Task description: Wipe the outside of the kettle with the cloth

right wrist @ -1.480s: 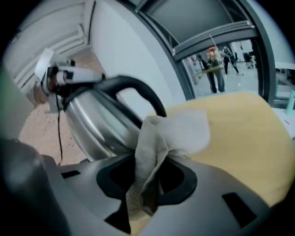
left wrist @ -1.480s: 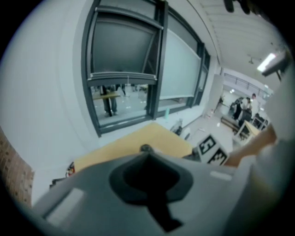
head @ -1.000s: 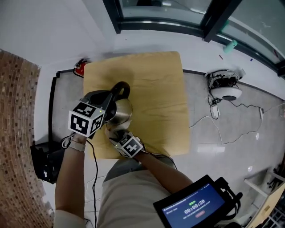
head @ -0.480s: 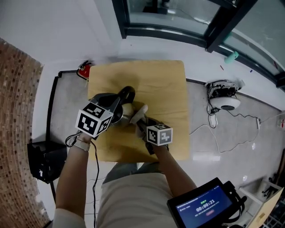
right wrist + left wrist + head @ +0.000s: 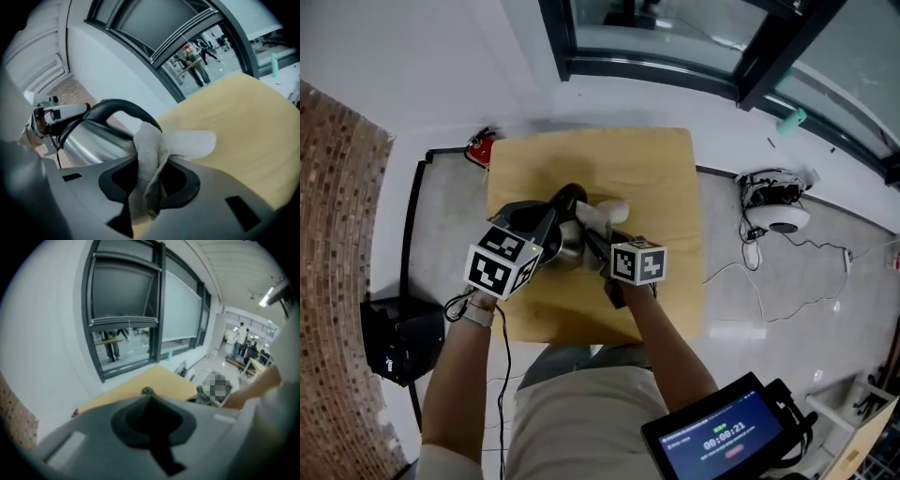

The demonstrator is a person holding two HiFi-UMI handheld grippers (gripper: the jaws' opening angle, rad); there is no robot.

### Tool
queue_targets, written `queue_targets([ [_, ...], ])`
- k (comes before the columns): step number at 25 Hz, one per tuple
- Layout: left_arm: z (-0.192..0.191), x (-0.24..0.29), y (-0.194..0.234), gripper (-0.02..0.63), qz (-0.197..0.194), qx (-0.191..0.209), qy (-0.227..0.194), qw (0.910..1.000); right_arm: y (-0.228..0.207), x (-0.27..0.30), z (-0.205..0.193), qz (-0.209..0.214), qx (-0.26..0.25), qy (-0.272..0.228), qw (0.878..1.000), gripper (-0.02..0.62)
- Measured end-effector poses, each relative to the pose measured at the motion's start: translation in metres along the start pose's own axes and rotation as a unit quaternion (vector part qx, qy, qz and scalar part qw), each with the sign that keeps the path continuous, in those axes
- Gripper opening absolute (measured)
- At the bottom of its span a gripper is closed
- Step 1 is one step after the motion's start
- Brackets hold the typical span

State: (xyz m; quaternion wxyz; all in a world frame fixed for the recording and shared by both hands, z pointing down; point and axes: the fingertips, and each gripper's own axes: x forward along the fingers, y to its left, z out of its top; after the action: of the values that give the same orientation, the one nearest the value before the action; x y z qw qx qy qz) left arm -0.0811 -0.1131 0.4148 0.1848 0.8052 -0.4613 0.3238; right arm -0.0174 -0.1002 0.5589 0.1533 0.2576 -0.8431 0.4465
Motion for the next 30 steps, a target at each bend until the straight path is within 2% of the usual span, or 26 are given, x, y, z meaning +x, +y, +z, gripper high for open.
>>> queue_targets([
  [3, 0.002, 0.001, 0.000, -0.001, -0.004, 0.005, 0.002, 1.0000, 0.008, -0.013, -0.031, 0.002, -0.021, 0.014, 1.000, 0.120],
  [5, 0.002, 0.002, -0.001, -0.001, -0.008, 0.005, 0.004, 0.9999, 0.017, -0.017, -0.027, 0.012, -0.082, 0.011, 0.997, 0.120],
  [7, 0.002, 0.002, -0.001, -0.002, -0.011, 0.004, 0.004, 0.9999, 0.036, -0.021, 0.002, 0.044, -0.167, -0.008, 0.985, 0.120],
  [9, 0.001, 0.001, -0.001, 0.000, -0.010, 0.004, 0.003, 0.9999, 0.064, -0.022, 0.037, 0.096, -0.240, -0.025, 0.966, 0.121],
  [10, 0.000, 0.000, 0.000, -0.001, -0.009, 0.005, 0.002, 0.9999, 0.073, -0.019, 0.048, 0.112, -0.263, -0.023, 0.958, 0.121],
  [11, 0.000, 0.000, 0.000, -0.002, -0.007, 0.006, 0.001, 1.0000, 0.075, -0.013, 0.054, 0.114, -0.274, -0.013, 0.955, 0.121],
  [12, 0.000, 0.000, 0.000, -0.001, -0.006, 0.007, 0.001, 1.0000, 0.066, -0.005, 0.053, 0.103, -0.267, 0.004, 0.958, 0.121],
  [14, 0.000, 0.000, 0.001, 0.000, -0.006, 0.007, 0.001, 1.0000, 0.030, 0.014, 0.036, 0.059, -0.216, 0.053, 0.973, 0.120],
  [16, 0.000, -0.001, 0.000, 0.000, -0.005, 0.006, 0.001, 1.0000, 0.006, 0.018, 0.014, 0.014, -0.195, 0.091, 0.977, 0.120],
  [17, -0.001, -0.002, -0.001, 0.000, -0.005, 0.007, 0.001, 1.0000, 0.010, 0.012, 0.010, 0.008, -0.197, 0.085, 0.977, 0.118],
  [19, -0.001, -0.003, -0.001, 0.000, -0.006, 0.010, -0.002, 0.9999, 0.045, -0.012, 0.021, 0.050, -0.179, 0.018, 0.982, 0.118],
  [21, 0.000, -0.003, 0.001, -0.001, -0.007, 0.013, -0.003, 0.9999, 0.081, -0.030, 0.039, 0.105, -0.148, -0.063, 0.981, 0.118],
  [22, 0.001, -0.002, 0.002, -0.002, -0.006, 0.014, -0.002, 0.9999, 0.084, -0.032, 0.043, 0.115, -0.127, -0.085, 0.982, 0.118],
  [24, 0.001, -0.001, 0.002, -0.001, -0.006, 0.013, 0.000, 0.9999, 0.057, -0.020, 0.035, 0.104, -0.049, -0.085, 0.990, 0.120],
  [25, 0.000, -0.001, 0.001, -0.001, -0.006, 0.011, 0.000, 0.9999, 0.035, -0.010, 0.024, 0.078, -0.011, -0.061, 0.995, 0.118],
  [27, 0.000, -0.001, 0.001, 0.000, -0.006, 0.009, -0.001, 0.9999, 0.005, 0.002, 0.004, 0.018, 0.001, -0.003, 1.000, 0.118],
  [28, 0.000, -0.001, 0.000, 0.000, -0.006, 0.009, -0.002, 0.9999, 0.009, -0.002, 0.004, 0.019, -0.008, 0.000, 1.000, 0.117],
  [29, 0.001, 0.000, -0.001, 0.000, -0.006, 0.009, -0.003, 0.9999, 0.026, -0.012, 0.012, 0.052, -0.007, -0.023, 0.998, 0.117],
  [30, 0.002, 0.000, -0.002, 0.000, -0.006, 0.010, -0.004, 0.9999, 0.049, -0.025, 0.026, 0.104, 0.007, -0.062, 0.993, 0.117],
])
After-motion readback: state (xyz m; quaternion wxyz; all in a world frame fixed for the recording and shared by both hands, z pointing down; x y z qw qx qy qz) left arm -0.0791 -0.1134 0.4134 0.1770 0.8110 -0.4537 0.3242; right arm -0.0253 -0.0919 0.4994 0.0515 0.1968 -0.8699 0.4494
